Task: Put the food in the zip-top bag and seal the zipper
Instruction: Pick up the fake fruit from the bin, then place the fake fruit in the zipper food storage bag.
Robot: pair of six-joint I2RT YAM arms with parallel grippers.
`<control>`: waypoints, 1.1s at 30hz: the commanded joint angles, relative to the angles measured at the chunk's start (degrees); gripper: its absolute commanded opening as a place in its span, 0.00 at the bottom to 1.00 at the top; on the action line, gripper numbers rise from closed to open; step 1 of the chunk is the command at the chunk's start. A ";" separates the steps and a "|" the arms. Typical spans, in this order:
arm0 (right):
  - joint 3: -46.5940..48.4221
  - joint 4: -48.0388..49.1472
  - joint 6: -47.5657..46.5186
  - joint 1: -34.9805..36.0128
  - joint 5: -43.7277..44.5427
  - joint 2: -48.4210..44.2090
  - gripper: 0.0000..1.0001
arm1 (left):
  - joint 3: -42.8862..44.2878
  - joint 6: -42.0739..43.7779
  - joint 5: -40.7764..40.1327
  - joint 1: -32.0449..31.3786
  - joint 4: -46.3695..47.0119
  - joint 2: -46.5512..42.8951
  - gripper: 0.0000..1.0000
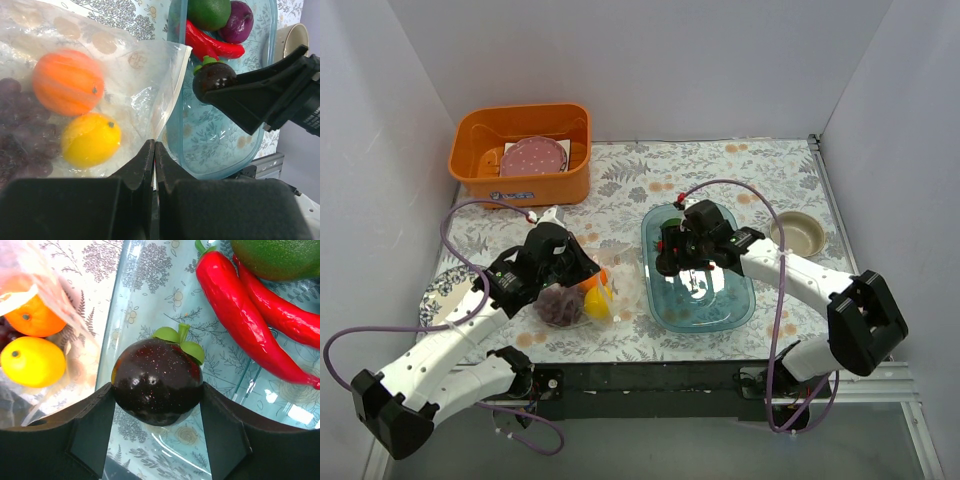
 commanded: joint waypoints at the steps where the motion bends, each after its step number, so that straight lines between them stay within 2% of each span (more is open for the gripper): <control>1: 1.20 -1.24 1.64 -0.15 0.32 -4.14 0.46 | 0.98 0.97 0.30 -0.08 0.16 -0.15 0.00; 10: 0.41 -0.11 4.72 -0.15 -0.73 -10.30 0.48 | 0.01 0.00 0.82 -0.16 0.42 -1.12 0.00; 18: -4.15 12.88 11.74 2.30 -11.09 -10.65 0.50 | 0.18 -0.44 1.44 -0.08 0.86 -1.12 0.00; 24: -5.13 21.42 15.35 6.17 -15.05 -6.97 0.52 | 0.36 -1.14 1.96 -0.16 1.30 -1.74 0.00; 33: 0.23 29.68 17.12 11.01 -16.64 6.57 0.52 | 1.94 -1.23 2.05 -0.08 0.68 -2.00 0.00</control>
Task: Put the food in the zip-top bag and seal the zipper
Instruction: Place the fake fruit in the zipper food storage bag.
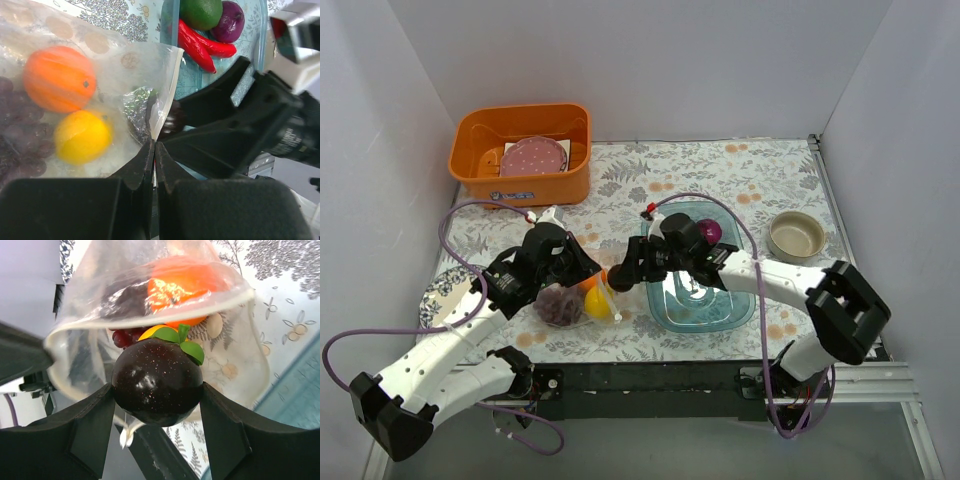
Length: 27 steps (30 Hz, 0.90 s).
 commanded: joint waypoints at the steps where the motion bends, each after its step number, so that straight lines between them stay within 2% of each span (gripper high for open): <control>1: 3.73 9.05 1.77 1.96 -2.28 5.76 0.52 | 2.20 -0.53 0.89 -0.10 0.20 -1.69 0.00; 6: 2.76 23.64 6.60 2.67 -6.76 9.63 0.52 | 2.56 -0.80 0.72 -0.19 0.03 -2.48 0.00; 9: 3.46 27.25 7.05 2.84 -8.61 11.13 0.53 | 2.56 -0.88 0.63 -0.10 0.29 -2.83 0.00; 14: 4.70 26.91 7.31 3.28 -9.14 13.07 0.55 | 2.56 -1.15 0.63 -0.19 0.73 -3.36 0.00; 15: 4.96 27.17 7.22 3.28 -9.66 13.85 0.61 | 2.73 -1.23 0.54 -0.10 0.90 -3.54 0.00; 17: 5.57 27.26 7.22 3.46 -11.50 14.74 0.64 | 3.08 -1.23 0.45 -0.10 1.08 -4.24 0.00; 18: 5.75 27.44 7.22 3.46 -12.03 15.09 0.70 | 3.61 -1.32 -0.07 -0.10 1.08 -4.50 0.00; 23: 5.40 26.75 6.26 3.46 -12.31 14.39 0.85 | 4.14 -1.23 -2.18 -0.10 0.12 -5.56 0.00; 24: 5.49 25.95 5.82 3.55 -11.87 13.69 0.98 | 4.14 -1.23 -2.36 -0.19 -0.06 -5.65 0.00; 27: 5.23 22.79 4.15 3.46 -9.59 11.85 0.98 | 3.70 -1.76 -2.97 -0.19 -0.68 -6.17 0.00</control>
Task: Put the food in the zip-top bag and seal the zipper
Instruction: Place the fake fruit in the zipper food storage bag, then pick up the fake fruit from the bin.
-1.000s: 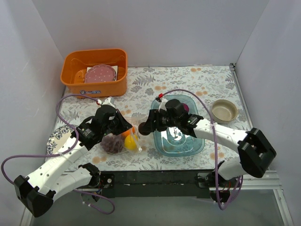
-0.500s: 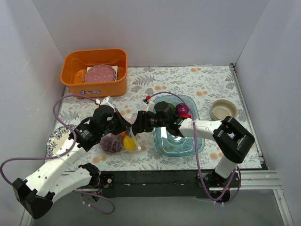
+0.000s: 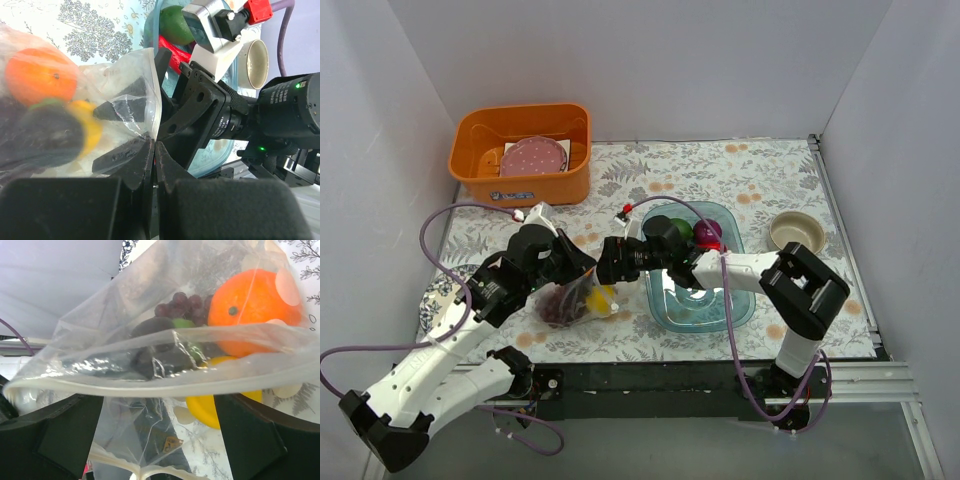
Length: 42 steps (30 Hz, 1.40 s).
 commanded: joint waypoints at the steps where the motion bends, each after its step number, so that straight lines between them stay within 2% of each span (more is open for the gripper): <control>1: 1.53 -1.78 -2.80 0.38 1.74 -4.18 0.98 | 1.91 -1.11 -1.68 -0.19 -0.13 -2.02 0.00; 4: 0.92 -6.96 -5.26 0.29 5.95 -7.51 0.98 | 1.82 -1.37 -2.47 -0.19 -1.09 -2.29 0.00; 9: -1.54 -15.84 -10.17 0.29 18.85 -16.99 0.98 | 1.99 -1.46 -3.79 -0.10 -1.89 -2.38 0.00; 14: -2.25 -31.29 -12.12 -0.15 35.89 -24.83 0.98 | 2.43 -1.73 -5.64 -0.10 -1.98 -3.25 0.00; 19: -1.90 -44.23 -12.21 -2.78 45.95 -27.83 0.98 | 2.52 -1.64 -5.38 -0.19 -1.89 -2.46 0.00; 24: -2.34 -49.07 -15.10 -9.81 43.33 -26.34 0.98 | 1.29 -1.20 -3.27 -0.19 -0.57 -2.11 0.00; 29: -1.73 -47.58 -18.71 -14.90 39.02 -25.46 0.98 | 0.24 -1.37 -2.21 -0.10 -0.75 -1.67 0.00; 42: 7.41 -42.66 -27.50 -19.40 33.30 -11.49 0.98 | -1.26 -0.84 -1.16 -0.10 -2.06 -1.41 0.00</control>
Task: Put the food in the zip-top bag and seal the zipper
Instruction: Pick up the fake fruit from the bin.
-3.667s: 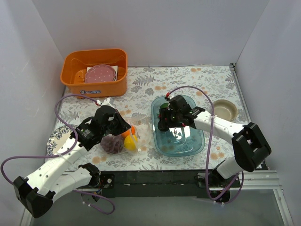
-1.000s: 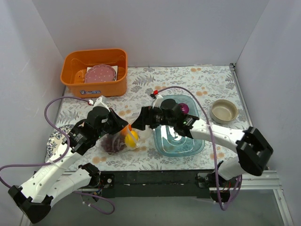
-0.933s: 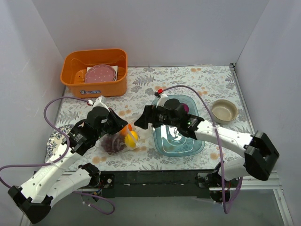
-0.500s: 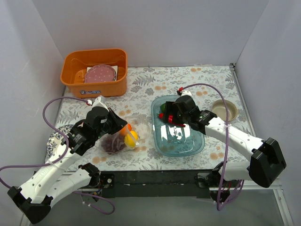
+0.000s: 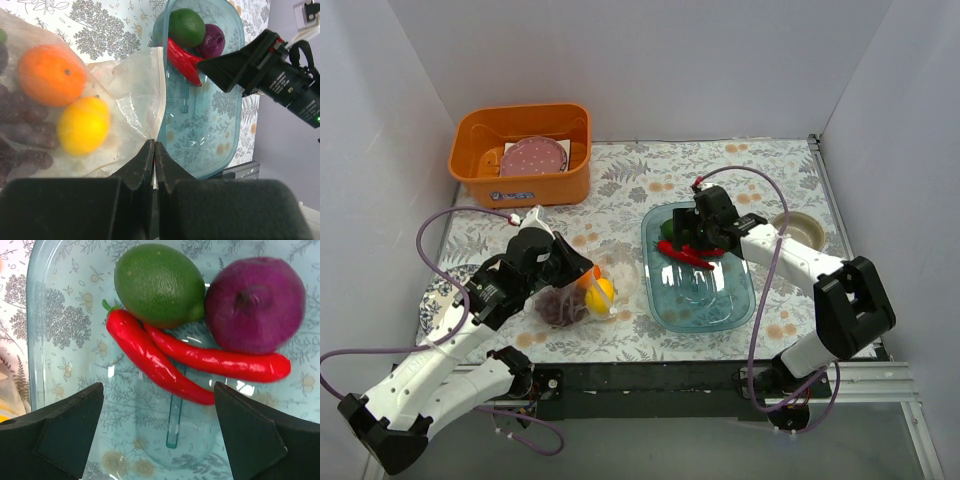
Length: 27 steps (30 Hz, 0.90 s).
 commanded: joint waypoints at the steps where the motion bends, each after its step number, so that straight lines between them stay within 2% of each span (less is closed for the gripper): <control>1: 6.08 3.70 -4.38 -0.49 -2.48 3.51 0.98 | -1.02 0.42 1.05 -0.19 -0.43 -0.05 0.00; 8: 11.98 3.70 -11.14 -0.58 -4.59 9.14 0.98 | -1.99 1.04 1.49 -0.10 0.54 0.29 0.00; 15: 16.02 2.03 -17.64 -0.67 -3.09 15.90 0.98 | -2.78 0.86 2.02 -0.19 0.98 0.47 0.00; 18: 15.77 2.90 -19.67 -0.67 -5.82 16.96 0.98 | -2.69 0.95 1.67 -0.19 0.72 0.65 0.00; 23: 15.85 2.82 -20.90 -0.67 -3.27 18.28 0.98 | -2.51 1.21 2.02 -0.19 0.72 1.00 0.00; 27: 15.06 1.94 -20.47 -0.67 -5.81 17.76 0.93 | -3.04 0.86 1.84 -0.19 1.42 1.09 0.00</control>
